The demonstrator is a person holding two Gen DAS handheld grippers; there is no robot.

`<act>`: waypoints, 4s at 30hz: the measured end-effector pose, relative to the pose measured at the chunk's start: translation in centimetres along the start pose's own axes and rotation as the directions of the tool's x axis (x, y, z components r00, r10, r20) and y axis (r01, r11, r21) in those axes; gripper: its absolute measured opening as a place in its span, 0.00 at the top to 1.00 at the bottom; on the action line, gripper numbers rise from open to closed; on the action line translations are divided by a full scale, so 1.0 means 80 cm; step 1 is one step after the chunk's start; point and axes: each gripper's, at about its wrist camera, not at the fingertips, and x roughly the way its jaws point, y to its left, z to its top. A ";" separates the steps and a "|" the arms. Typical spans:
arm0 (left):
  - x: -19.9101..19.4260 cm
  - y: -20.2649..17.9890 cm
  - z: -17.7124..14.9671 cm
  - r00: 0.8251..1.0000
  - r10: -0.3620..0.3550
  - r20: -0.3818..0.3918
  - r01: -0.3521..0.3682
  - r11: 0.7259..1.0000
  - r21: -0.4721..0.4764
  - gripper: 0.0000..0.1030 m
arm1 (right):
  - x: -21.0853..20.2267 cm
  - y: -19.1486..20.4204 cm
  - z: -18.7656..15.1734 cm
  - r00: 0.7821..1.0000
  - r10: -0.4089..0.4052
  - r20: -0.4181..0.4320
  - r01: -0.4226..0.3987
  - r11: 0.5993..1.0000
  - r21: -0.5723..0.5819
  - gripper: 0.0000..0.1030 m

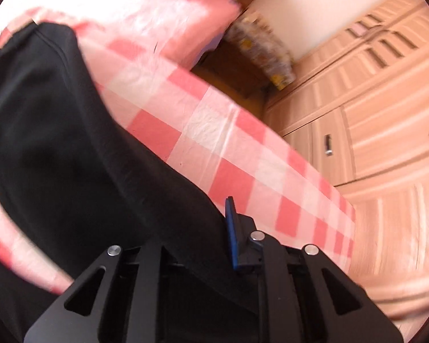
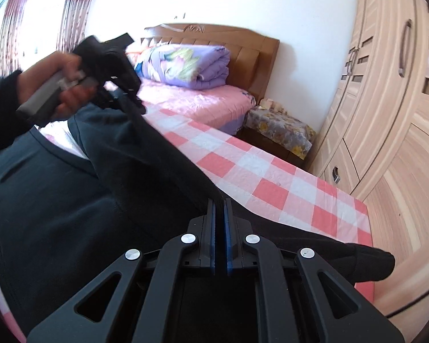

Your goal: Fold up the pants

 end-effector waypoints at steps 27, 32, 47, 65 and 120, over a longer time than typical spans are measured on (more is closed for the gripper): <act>-0.087 0.120 -0.337 0.959 -0.149 0.241 0.038 0.911 0.411 0.21 | -0.166 -0.021 -0.204 1.000 0.009 -0.027 0.006 0.849 0.528 0.43; -0.088 0.126 -0.335 0.956 -0.176 0.233 0.076 0.920 0.384 0.21 | -0.162 -0.045 -0.229 0.999 0.038 -0.013 -0.021 0.769 0.639 0.44; -0.098 0.124 -0.293 0.977 -0.137 0.166 0.098 0.969 0.227 0.37 | -0.122 -0.076 -0.196 0.969 0.093 -0.229 0.131 0.592 0.795 0.25; -0.196 0.115 -0.321 0.954 -0.151 0.258 0.055 0.937 0.344 0.88 | -0.196 -0.081 -0.195 0.998 -0.035 -0.048 0.059 0.617 0.785 0.78; -0.009 0.099 -0.078 0.857 0.513 0.054 -0.474 0.741 0.476 0.41 | -0.110 0.064 -0.168 0.965 -0.137 -0.225 0.207 0.922 0.326 0.24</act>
